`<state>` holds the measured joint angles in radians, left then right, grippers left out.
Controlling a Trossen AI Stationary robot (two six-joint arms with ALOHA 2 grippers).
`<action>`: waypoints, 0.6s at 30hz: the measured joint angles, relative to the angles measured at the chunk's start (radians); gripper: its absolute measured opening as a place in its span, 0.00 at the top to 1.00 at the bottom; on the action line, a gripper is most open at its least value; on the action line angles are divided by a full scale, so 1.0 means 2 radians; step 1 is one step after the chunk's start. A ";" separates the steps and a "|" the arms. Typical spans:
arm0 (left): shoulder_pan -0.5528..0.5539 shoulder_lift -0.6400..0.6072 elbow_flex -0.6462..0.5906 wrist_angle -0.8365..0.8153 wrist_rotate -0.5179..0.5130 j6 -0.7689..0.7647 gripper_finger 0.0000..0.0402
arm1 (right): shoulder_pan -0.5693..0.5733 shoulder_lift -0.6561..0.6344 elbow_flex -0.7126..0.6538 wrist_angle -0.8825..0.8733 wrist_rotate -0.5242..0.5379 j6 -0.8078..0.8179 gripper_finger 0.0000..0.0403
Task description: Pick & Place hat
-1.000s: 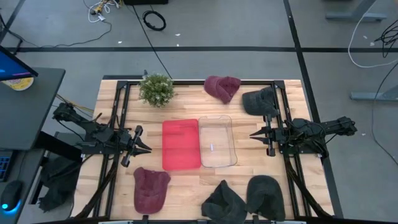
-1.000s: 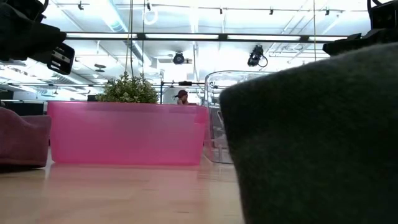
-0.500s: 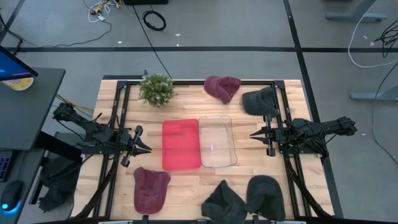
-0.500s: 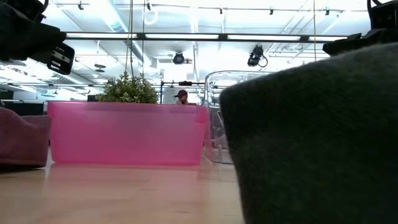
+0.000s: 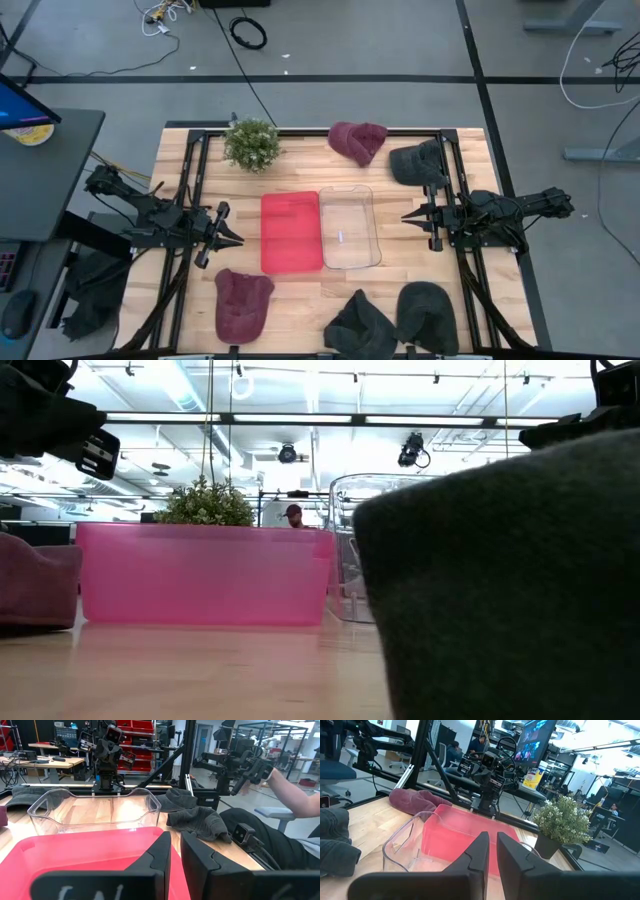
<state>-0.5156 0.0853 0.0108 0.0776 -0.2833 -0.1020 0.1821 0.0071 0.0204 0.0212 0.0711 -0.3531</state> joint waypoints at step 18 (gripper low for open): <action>0.000 0.000 0.000 0.000 0.000 0.000 0.89 | -0.001 0.000 0.000 0.461 0.004 -0.195 0.90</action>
<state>-0.5159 0.0850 0.0107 0.0776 -0.2835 -0.1022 0.1810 0.0067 0.0204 0.9429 0.0784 -0.7438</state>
